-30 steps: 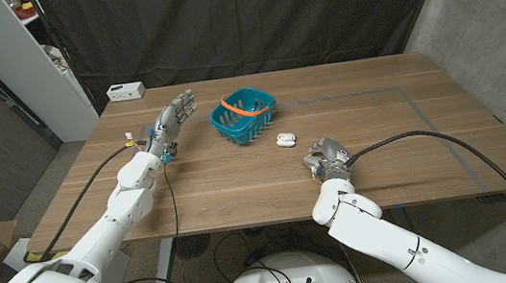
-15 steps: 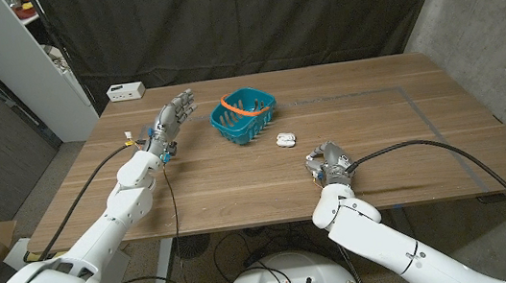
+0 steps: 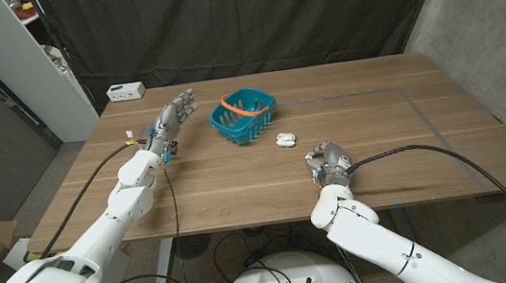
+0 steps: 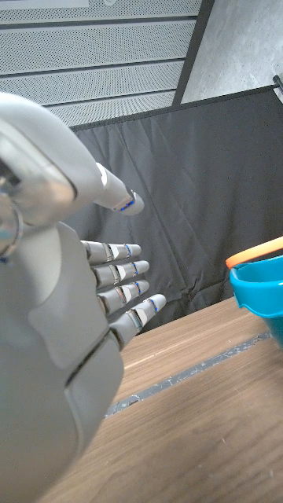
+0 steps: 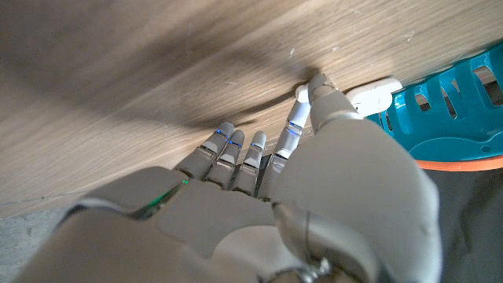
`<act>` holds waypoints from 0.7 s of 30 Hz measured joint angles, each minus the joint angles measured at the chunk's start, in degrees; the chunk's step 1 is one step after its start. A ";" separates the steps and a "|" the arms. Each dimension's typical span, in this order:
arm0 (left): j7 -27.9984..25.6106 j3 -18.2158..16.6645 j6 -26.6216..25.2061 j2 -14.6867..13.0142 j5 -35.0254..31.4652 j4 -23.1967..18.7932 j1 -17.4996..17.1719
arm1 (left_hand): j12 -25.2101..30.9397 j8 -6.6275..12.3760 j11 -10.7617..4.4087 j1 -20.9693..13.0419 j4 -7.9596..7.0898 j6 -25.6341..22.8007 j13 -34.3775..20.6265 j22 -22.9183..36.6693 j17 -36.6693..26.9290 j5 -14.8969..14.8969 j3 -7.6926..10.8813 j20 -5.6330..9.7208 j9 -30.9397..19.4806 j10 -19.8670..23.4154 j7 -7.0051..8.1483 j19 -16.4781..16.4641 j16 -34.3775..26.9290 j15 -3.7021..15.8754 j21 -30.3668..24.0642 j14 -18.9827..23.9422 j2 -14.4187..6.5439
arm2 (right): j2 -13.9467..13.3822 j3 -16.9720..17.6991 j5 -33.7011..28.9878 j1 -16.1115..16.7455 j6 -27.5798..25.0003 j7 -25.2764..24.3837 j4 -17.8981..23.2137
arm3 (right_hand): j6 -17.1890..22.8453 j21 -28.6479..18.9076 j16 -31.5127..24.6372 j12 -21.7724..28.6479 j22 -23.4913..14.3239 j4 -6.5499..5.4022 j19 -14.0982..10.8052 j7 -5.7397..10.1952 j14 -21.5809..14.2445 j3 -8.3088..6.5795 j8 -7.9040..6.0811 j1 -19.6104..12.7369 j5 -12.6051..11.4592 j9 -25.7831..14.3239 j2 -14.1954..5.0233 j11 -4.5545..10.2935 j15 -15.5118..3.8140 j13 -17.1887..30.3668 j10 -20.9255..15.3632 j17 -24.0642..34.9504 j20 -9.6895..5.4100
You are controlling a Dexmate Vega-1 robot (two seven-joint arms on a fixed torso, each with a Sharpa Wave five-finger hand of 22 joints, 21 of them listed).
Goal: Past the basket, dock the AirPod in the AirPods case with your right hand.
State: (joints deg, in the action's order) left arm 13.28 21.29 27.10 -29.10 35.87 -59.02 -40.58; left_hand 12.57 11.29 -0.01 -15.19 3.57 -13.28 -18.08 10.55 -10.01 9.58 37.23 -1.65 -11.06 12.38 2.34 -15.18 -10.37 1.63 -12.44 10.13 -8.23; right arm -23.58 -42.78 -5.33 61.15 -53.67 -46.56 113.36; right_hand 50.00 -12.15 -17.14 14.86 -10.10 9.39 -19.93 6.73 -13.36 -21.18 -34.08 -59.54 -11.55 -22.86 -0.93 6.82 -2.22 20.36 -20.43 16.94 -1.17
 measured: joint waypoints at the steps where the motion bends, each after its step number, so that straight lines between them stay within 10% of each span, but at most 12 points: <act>1: 0.00 0.00 0.00 0.01 0.00 0.00 0.01 | 0.00 0.00 0.00 0.00 0.00 0.00 0.00 0.00 0.00 0.00 0.00 0.00 0.00 0.00 0.00 0.00 0.00 0.00 0.00 0.00 0.00 | 0.00 0.00 -0.03 0.00 0.24 0.02 0.00 | 0.38 -0.01 -0.19 0.00 -0.03 0.00 -0.26 0.00 -0.06 0.00 -0.12 -0.21 0.04 0.04 0.03 0.11 0.02 0.00 -0.47 0.17 -0.06; 21: -1.24 -0.28 -0.49 -0.94 -0.19 -2.40 -1.29 | 0.45 0.00 0.00 0.00 0.17 0.00 0.04 -0.01 0.01 0.00 -0.17 0.00 0.00 0.00 0.00 0.00 0.00 0.00 0.00 0.00 0.00 | -11.10 -2.19 -2.20 -4.38 8.42 12.82 4.24 | 1.00 -0.27 -2.16 0.89 0.08 -0.71 -2.39 0.63 -3.06 1.20 -1.13 -0.70 0.47 0.83 -1.14 1.38 -0.06 0.54 -3.02 1.56 -1.38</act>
State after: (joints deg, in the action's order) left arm 12.04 21.01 26.62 -30.04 35.68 -61.43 -41.87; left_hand 13.02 11.29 -0.01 -15.19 3.73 -13.28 -18.04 10.54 -10.00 9.58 37.06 -1.65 -11.06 12.38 2.34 -15.18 -10.37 1.63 -12.44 10.13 -8.23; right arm -34.68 -44.98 -7.54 56.77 -45.25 -33.74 117.59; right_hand 51.00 -12.42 -19.31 15.75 -10.03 8.68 -22.32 7.36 -16.42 -19.98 -35.21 -60.24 -11.08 -22.04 -2.07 8.20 -2.27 20.89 -23.45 18.50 -2.56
